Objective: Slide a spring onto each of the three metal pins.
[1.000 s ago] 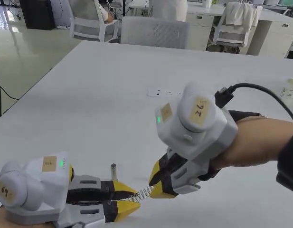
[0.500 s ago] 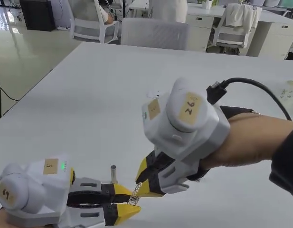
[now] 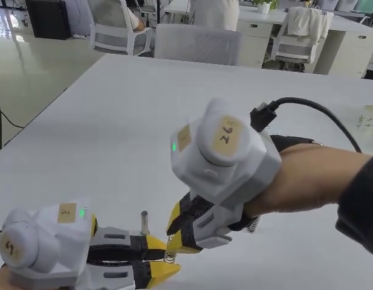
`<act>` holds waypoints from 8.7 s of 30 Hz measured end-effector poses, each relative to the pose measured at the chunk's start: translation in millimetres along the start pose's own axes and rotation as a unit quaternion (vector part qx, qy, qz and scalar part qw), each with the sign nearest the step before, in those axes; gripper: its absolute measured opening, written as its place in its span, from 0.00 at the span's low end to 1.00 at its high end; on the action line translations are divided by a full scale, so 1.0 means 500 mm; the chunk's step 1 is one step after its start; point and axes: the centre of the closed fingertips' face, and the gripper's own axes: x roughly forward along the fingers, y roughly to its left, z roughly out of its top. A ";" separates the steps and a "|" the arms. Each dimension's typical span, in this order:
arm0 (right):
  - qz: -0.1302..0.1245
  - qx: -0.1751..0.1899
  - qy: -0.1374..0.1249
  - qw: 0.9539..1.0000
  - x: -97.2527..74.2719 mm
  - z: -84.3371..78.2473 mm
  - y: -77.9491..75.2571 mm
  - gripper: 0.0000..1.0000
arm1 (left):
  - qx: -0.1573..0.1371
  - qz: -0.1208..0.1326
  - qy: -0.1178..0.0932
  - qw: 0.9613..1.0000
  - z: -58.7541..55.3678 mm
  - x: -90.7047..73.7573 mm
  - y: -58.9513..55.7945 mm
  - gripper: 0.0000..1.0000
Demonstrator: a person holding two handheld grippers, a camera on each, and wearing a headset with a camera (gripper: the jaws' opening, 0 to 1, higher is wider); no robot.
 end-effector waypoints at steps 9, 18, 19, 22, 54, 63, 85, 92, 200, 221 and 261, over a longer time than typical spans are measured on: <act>0.020 0.013 0.023 0.999 0.020 -0.014 0.005 0.13 | 0.011 -0.005 0.010 1.000 -0.004 0.002 -0.004 0.02; 0.040 0.023 0.043 0.998 0.032 -0.018 0.008 0.09 | 0.018 -0.005 0.013 1.000 -0.004 0.001 -0.003 0.02; 0.040 0.023 0.043 0.998 0.033 -0.017 0.008 0.09 | 0.018 -0.005 0.013 1.000 -0.003 0.001 -0.004 0.02; 0.045 0.027 0.049 0.997 0.037 -0.021 0.009 0.09 | 0.019 -0.006 0.012 1.000 -0.002 0.002 -0.004 0.02; -0.003 0.063 0.042 0.997 -0.014 -0.060 -0.053 0.09 | -0.018 0.026 0.006 0.999 -0.020 -0.019 0.019 0.27; -0.031 0.078 0.044 0.995 -0.039 -0.084 -0.090 0.09 | -0.038 0.054 -0.005 0.998 -0.024 -0.040 0.034 0.39; -0.079 0.074 0.082 0.991 -0.024 -0.136 -0.164 0.09 | -0.062 0.100 -0.021 0.993 -0.027 -0.076 0.054 0.53; -0.079 0.068 0.091 0.990 -0.003 -0.148 -0.174 0.09 | -0.064 0.108 -0.021 0.992 -0.028 -0.080 0.058 0.59; -0.060 0.117 0.134 0.982 0.113 -0.237 -0.216 0.23 | -0.062 0.141 -0.001 0.988 -0.051 -0.116 0.081 0.67; -0.062 0.094 0.077 0.991 0.071 -0.164 -0.194 0.31 | -0.060 0.141 0.006 0.988 -0.046 -0.111 0.076 0.65; 0.005 0.070 0.038 0.997 0.187 -0.068 -0.109 0.13 | -0.062 0.150 0.014 0.987 -0.060 -0.123 0.082 0.62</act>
